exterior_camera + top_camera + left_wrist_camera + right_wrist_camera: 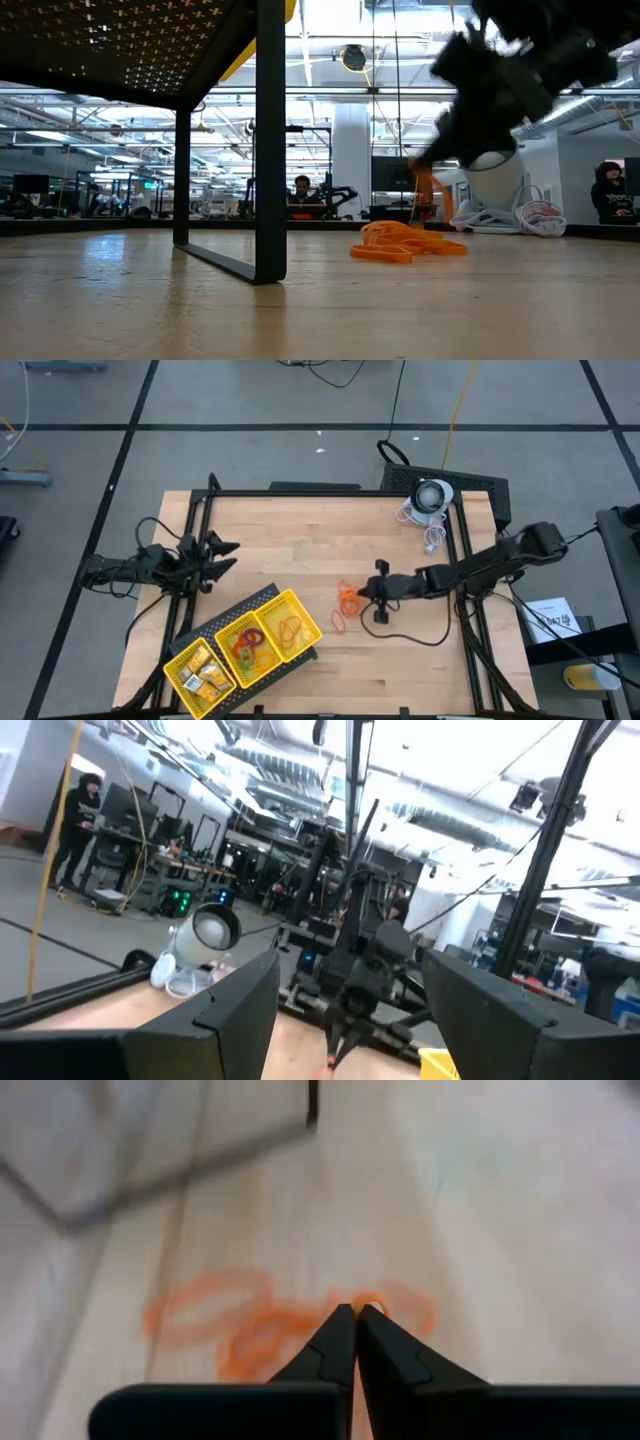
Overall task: Pick & Place Office Desk Supplies
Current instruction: Put the orange rubber band into the right yellow bin on the shelf
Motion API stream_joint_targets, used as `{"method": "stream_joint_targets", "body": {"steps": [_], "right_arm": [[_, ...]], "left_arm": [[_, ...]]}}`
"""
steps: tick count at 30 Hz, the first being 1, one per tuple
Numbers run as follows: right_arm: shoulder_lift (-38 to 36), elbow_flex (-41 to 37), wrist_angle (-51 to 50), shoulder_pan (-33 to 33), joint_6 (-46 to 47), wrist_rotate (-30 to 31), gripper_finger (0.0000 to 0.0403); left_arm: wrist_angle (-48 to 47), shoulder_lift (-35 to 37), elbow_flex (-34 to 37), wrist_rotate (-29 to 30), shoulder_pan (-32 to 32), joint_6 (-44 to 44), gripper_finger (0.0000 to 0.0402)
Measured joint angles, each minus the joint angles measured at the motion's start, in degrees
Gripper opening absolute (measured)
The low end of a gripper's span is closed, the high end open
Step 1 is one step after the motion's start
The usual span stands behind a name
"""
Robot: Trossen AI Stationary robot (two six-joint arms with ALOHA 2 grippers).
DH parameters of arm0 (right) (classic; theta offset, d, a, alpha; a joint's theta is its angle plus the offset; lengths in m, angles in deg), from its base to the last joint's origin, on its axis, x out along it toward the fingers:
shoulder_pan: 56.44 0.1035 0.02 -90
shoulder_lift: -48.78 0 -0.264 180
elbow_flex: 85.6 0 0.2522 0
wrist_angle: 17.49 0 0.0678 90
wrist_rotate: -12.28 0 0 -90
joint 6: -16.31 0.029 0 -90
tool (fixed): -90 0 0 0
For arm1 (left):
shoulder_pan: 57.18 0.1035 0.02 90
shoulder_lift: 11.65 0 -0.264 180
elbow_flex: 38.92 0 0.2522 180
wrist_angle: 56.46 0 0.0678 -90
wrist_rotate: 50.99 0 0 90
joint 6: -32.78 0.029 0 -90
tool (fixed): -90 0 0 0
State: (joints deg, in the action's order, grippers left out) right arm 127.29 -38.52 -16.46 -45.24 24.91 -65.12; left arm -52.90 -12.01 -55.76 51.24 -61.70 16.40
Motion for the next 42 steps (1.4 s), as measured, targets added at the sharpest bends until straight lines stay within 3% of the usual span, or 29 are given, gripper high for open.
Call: {"method": "stream_joint_targets", "body": {"steps": [4, 7, 10, 15, 21, 29, 35, 42], "right_arm": [[-3.51, 0.03, 9.03, -1.45, -5.14, 0.60, 0.0002], [-4.02, 0.04, 16.85, -3.21, -8.67, -2.31, 0.0002], [-3.41, 0.04, 24.32, -5.62, -9.78, -6.28, 0.0001], [-2.12, 0.65, 34.45, -9.57, -9.94, -6.93, 0.0001], [-0.32, 6.58, 36.28, -12.11, -9.97, -12.75, 0.0001], [3.92, 14.33, 36.39, -12.32, -12.83, -12.83, 0.0000], [6.74, 17.22, 40.83, -12.32, -12.98, -12.79, 0.0000], [7.46, 17.51, 43.41, -11.49, -13.67, -14.28, 0.0000]], "left_arm": [[0.10, -2.20, -1.10, 0.51, -0.02, 1.12, 0.0255], [0.16, -7.02, -3.18, 2.12, 0.00, 2.54, 0.0255], [0.15, -13.55, -6.29, 5.00, 0.00, 4.81, 0.0255], [0.41, -26.81, -14.01, 7.37, 0.00, 10.41, 0.0255], [0.24, -44.20, -25.07, 6.88, 0.11, 18.36, 0.0255], [0.39, -62.33, -39.48, 6.77, 0.13, 26.17, 0.0255], [0.79, -70.36, -46.44, 3.76, 0.13, 26.79, 0.0255], [1.00, -75.47, -49.80, 4.28, 0.17, 26.77, 0.0255]]}}
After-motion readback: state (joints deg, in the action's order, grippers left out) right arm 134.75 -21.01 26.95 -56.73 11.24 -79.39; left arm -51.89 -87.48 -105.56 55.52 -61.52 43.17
